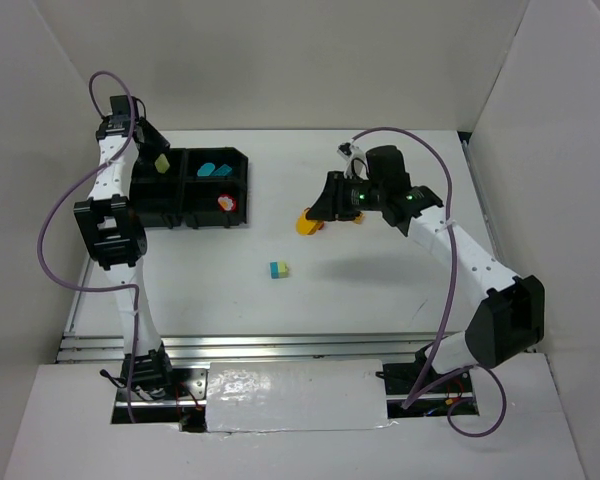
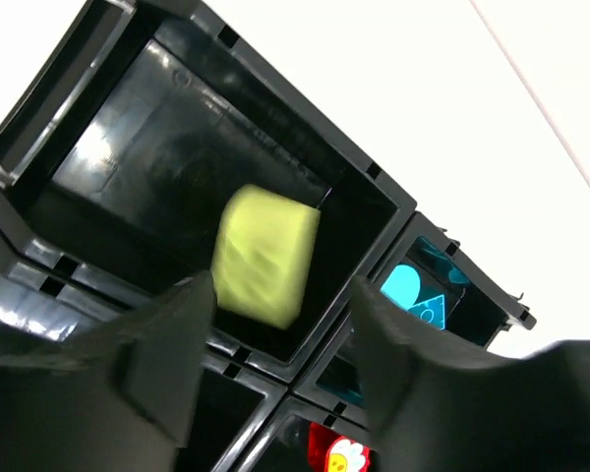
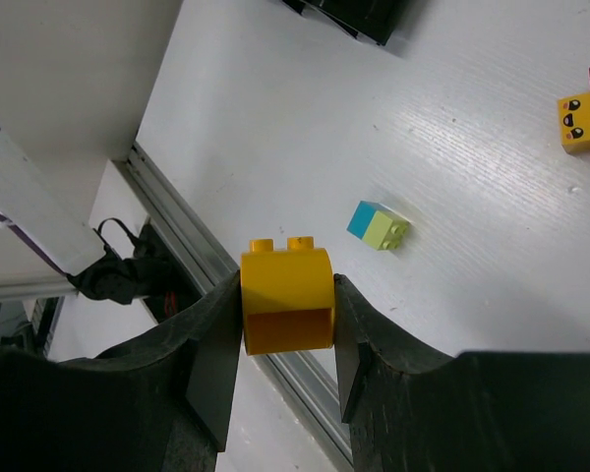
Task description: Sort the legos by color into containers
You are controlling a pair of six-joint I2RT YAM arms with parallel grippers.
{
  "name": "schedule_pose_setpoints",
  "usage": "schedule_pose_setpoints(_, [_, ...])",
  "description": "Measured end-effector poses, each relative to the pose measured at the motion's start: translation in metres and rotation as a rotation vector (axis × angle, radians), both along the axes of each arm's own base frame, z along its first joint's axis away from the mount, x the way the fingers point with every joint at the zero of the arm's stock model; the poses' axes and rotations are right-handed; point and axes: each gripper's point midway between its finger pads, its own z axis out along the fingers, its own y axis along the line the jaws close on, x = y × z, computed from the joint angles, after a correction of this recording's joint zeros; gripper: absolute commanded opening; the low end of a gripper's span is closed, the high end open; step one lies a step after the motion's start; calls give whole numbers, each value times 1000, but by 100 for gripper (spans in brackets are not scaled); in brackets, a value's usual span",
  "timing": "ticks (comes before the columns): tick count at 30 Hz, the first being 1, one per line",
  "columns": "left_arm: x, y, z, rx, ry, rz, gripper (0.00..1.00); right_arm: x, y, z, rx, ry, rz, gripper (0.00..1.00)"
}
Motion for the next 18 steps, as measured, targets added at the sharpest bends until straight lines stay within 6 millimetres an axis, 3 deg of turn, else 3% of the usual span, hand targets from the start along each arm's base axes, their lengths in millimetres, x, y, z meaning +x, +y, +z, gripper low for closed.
schedule_pose_setpoints(1, [1, 0, 1, 0, -5, -1, 79, -1, -1, 1, -2, -4, -1, 0])
schedule_pose_setpoints(2, [2, 0, 2, 1, -11, -2, 99, -1, -1, 2, -3, -8, -1, 0])
schedule_pose_setpoints(9, [5, 1, 7, -14, -31, 2, 99, 1, -1, 9, -1, -20, -4, 0])
schedule_pose_setpoints(12, [3, -3, 18, -36, -55, -19, 99, 7, 2, 16, 7, -30, -6, 0])
schedule_pose_setpoints(15, [-15, -24, 43, -93, -100, -85, 99, 16, 4, 22, 22, -27, -11, 0])
schedule_pose_setpoints(18, [-44, -68, 90, -154, -197, -227, 99, 24, 3, 25, 43, -8, -19, 0])
